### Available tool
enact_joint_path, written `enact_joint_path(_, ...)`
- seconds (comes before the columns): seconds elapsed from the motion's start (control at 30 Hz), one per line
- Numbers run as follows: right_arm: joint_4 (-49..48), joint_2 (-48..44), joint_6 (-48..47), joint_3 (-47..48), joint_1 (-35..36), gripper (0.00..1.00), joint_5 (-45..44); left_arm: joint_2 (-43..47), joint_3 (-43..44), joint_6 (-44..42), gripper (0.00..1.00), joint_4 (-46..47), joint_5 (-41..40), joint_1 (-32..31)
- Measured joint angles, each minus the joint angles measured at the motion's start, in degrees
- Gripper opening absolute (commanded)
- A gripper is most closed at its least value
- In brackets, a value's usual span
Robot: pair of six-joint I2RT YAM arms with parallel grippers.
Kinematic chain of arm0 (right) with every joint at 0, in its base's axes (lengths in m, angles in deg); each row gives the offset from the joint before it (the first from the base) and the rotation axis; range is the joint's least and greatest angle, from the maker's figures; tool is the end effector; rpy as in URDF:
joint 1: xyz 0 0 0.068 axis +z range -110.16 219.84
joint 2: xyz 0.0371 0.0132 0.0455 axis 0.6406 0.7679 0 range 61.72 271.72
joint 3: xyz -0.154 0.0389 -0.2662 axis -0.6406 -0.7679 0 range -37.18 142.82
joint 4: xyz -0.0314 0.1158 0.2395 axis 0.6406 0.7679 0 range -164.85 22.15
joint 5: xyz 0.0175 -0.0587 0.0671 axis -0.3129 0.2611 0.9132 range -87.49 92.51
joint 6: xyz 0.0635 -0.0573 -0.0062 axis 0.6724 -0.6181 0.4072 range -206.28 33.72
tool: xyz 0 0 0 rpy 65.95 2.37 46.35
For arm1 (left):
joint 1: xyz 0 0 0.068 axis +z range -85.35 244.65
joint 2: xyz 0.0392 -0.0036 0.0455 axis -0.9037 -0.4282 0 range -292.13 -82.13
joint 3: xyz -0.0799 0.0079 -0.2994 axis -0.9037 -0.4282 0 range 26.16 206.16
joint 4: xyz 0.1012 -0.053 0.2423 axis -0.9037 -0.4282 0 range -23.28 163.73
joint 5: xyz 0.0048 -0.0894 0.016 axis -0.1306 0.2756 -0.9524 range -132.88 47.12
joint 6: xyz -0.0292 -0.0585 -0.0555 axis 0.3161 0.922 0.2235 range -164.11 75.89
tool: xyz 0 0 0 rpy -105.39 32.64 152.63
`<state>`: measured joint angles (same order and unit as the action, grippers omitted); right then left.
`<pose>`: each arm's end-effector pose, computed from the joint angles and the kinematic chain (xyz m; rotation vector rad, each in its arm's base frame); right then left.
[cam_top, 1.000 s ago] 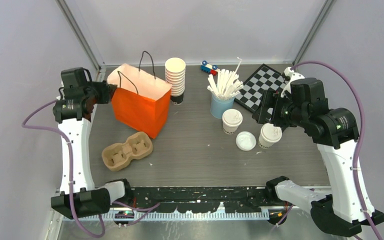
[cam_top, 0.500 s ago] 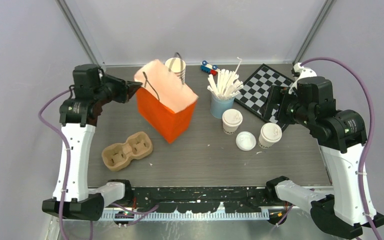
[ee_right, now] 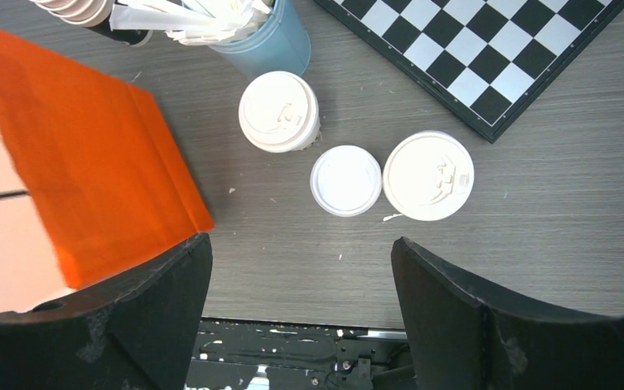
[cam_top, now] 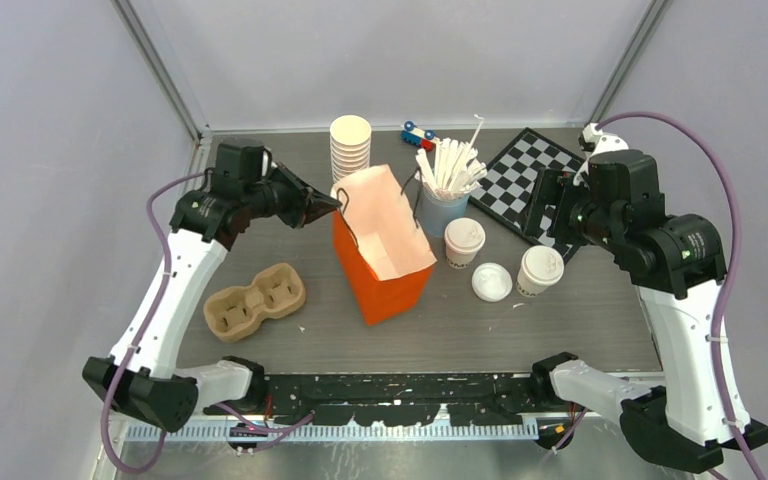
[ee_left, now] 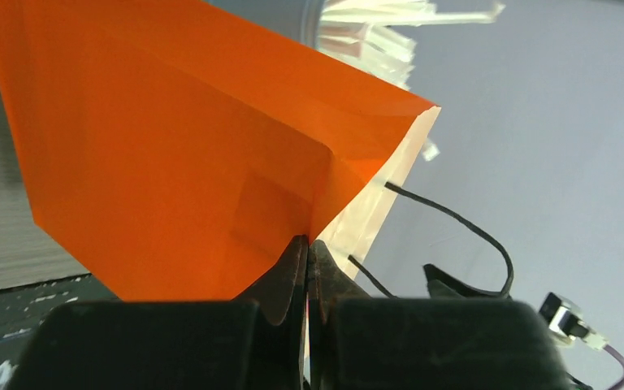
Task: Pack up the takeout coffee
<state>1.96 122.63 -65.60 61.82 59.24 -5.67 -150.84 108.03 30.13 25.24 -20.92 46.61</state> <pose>0.1453 0.0398 0.4872 0.1022 2.2451 0.2185 0.2379 -0.1073 0.4275 -0.9374 2.2773 -1.2428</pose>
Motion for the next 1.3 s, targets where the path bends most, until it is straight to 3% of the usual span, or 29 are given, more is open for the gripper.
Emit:
enact_joint_path(0.37, 1.33, 3.34, -0.07, 0.00, 0.00, 0.86, -2.32, -7.45, 3.52, -10.32, 0.00, -7.21, 5.16, -1.09)
enact_joint_path(0.47, 1.33, 4.07, -0.22, 0.00, 0.00, 0.88, -2.45, -7.15, 3.04, -11.39, 0.13, -8.00, 5.51, -1.09)
enact_joint_path(0.6, 1.31, 4.37, -0.31, 0.02, 0.00, 0.93, -2.49, -7.04, 2.93, -13.14, 0.41, -9.03, 5.44, -1.09)
enact_joint_path(0.9, 1.31, 4.39, -0.31, 0.11, 0.00, 0.93, -2.64, -9.05, 11.78, -18.34, 0.63, -16.87, -1.53, -1.09)
enact_joint_path(0.93, 1.31, 4.39, -0.31, 0.11, 0.00, 0.93, -2.60, -9.09, 13.05, -19.08, 0.75, -17.99, -3.85, -1.09)
enact_joint_path(0.97, 1.31, 4.39, -0.28, 0.11, 0.00, 0.93, -2.56, -8.94, 13.97, -19.39, 0.94, -18.99, -6.25, -1.09)
enact_joint_path(1.0, 1.33, 4.39, -0.28, 0.11, 0.00, 0.93, -2.40, -8.66, 14.43, -19.91, 0.99, -19.58, -7.98, -1.05)
enact_joint_path(1.3, 1.33, 4.39, -0.22, 0.11, 0.00, 0.93, -0.28, -7.17, 17.44, -22.25, 1.00, -26.29, -21.57, 3.52)
